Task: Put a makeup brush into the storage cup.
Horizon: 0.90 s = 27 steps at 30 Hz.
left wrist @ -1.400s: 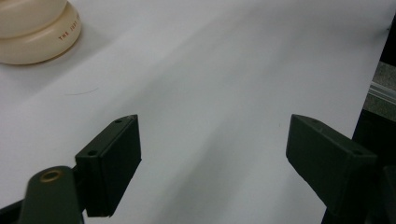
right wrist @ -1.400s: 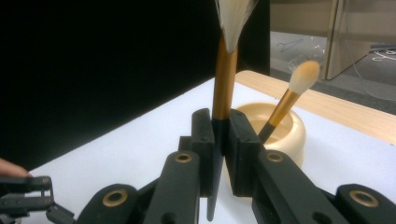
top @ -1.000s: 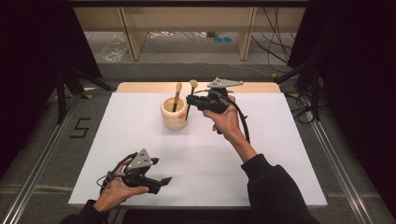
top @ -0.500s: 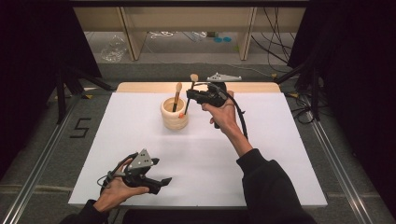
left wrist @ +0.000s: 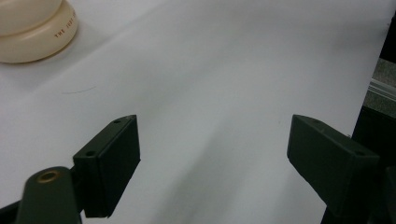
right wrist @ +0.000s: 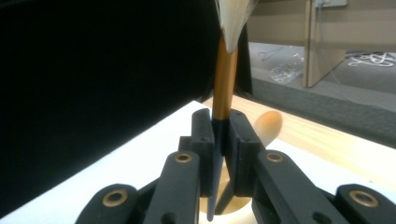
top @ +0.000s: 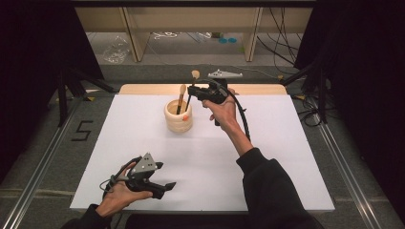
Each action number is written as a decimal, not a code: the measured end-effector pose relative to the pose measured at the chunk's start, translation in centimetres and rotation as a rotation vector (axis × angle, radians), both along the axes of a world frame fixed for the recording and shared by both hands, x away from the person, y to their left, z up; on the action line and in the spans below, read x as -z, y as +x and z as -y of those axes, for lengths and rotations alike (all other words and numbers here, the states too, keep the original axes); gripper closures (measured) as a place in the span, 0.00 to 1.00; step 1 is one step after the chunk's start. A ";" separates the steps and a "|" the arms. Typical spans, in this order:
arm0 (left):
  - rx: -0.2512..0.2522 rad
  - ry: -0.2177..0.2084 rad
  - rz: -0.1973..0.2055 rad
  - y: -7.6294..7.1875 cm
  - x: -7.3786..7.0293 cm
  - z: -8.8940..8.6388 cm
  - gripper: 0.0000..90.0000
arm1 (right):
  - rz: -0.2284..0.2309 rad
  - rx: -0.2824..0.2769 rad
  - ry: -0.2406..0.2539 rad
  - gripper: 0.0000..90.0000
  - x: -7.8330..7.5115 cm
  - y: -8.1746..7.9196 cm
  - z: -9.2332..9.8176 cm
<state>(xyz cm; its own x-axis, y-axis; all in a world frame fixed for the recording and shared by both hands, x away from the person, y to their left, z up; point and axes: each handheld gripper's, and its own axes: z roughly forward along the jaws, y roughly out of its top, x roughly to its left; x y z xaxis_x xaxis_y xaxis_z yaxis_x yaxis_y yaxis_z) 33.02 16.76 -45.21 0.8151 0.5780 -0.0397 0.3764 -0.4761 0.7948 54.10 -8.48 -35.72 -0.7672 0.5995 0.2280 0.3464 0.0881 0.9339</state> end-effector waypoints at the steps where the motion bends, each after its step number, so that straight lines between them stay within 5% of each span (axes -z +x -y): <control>1: 0.000 0.001 0.000 0.0 0.0 0.0 0.19 | -0.005 0.006 -0.003 0.92 0.0 0.0 0.0; 9: -0.003 -0.010 -0.014 -0.2 0.2 0.4 0.19 | -0.024 0.007 0.021 0.92 -0.1 0.7 -0.9; 27: -0.003 -0.009 -0.015 -0.2 0.3 0.4 0.19 | -0.043 0.039 -0.021 0.92 1.7 2.0 -2.1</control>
<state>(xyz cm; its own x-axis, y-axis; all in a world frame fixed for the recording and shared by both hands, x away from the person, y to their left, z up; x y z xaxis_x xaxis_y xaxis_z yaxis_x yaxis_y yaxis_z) 32.77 16.40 -45.54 0.8126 0.5801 -0.0568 0.3895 -0.4679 0.7933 56.07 -6.34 -37.45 -0.7332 0.6335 0.2472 0.3895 0.0932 0.9163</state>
